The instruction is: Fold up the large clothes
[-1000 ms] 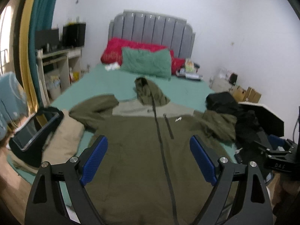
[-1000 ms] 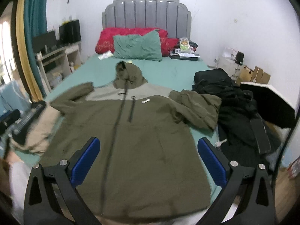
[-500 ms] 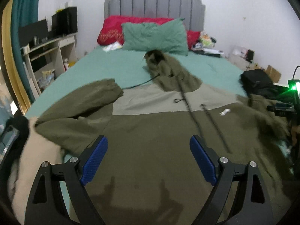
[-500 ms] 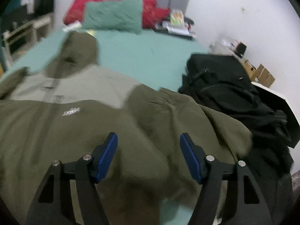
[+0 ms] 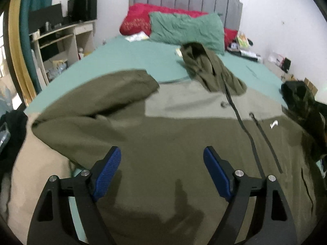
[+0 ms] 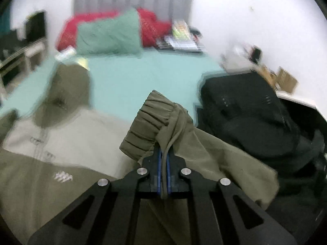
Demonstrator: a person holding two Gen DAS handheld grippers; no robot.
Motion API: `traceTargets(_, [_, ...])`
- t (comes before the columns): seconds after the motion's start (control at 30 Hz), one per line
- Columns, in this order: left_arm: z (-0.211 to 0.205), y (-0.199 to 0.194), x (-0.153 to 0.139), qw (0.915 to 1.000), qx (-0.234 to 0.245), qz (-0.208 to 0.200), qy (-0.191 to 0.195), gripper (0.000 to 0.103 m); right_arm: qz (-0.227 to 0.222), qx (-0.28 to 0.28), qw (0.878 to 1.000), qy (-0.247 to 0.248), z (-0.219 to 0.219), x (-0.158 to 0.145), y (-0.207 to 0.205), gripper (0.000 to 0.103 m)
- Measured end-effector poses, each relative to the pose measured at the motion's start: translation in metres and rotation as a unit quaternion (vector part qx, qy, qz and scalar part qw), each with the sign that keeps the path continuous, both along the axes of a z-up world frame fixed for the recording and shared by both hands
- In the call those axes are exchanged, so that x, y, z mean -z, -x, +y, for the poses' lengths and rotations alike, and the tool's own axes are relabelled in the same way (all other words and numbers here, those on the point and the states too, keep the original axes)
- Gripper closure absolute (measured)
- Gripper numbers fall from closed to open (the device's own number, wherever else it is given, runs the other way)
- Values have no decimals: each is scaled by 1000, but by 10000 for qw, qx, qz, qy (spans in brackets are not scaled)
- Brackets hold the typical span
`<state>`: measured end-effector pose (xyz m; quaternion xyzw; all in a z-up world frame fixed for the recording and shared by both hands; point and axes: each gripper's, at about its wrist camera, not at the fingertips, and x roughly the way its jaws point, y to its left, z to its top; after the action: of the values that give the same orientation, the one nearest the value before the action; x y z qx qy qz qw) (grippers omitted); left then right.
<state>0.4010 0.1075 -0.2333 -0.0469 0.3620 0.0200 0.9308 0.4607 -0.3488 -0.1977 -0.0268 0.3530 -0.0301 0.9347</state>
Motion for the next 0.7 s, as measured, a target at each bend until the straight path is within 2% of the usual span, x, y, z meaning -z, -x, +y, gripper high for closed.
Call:
traceTargets(0.1, [16,-8,-6,9998,-92,-67,139,17,-379,-704,9965,-234,66,-43,11,98])
traceTargets(0.17, [33,-14,-9,9995,-231,-136,143,17,-398,-1241,9904,-471,111,-55,13,98])
traceTargets(0.23, [51,-24,-8,9990,-296,-52,334,17,-229,-1776,9803,-828,150,-50,12,98])
traceTargets(0.3, [63,-34,-7,9986,-309,21,433,17,45,-2243,9676,-1157,187,-30,10,98])
traceTargets(0.33, [69,-42,-10,9989,-318,-21,346,17,182,-2399,9622,-1275,198,-18,8,98])
traceTargets(0.43, [75,-67,-14,9995,-232,-189,102,17,877,-2922,9330,-1908,235,41,1,93])
traceTargets(0.47, [76,-81,-13,9995,-196,-237,41,17,1285,-3051,9213,-2039,246,66,-2,90])
traceTargets(0.5, [75,-92,-11,9995,-170,-266,5,17,1591,-3029,9179,-2008,250,83,-5,75])
traceTargets(0.53, [72,-106,-7,9995,-138,-278,-43,17,1721,-3029,9181,-1891,257,95,4,62])
traceTargets(0.63, [53,-159,14,9994,52,-79,-323,17,1483,-3195,9231,-1544,252,87,35,55])
traceTargets(0.7, [44,-187,34,9981,53,133,-591,17,1271,-3163,9330,-1157,230,69,69,47])
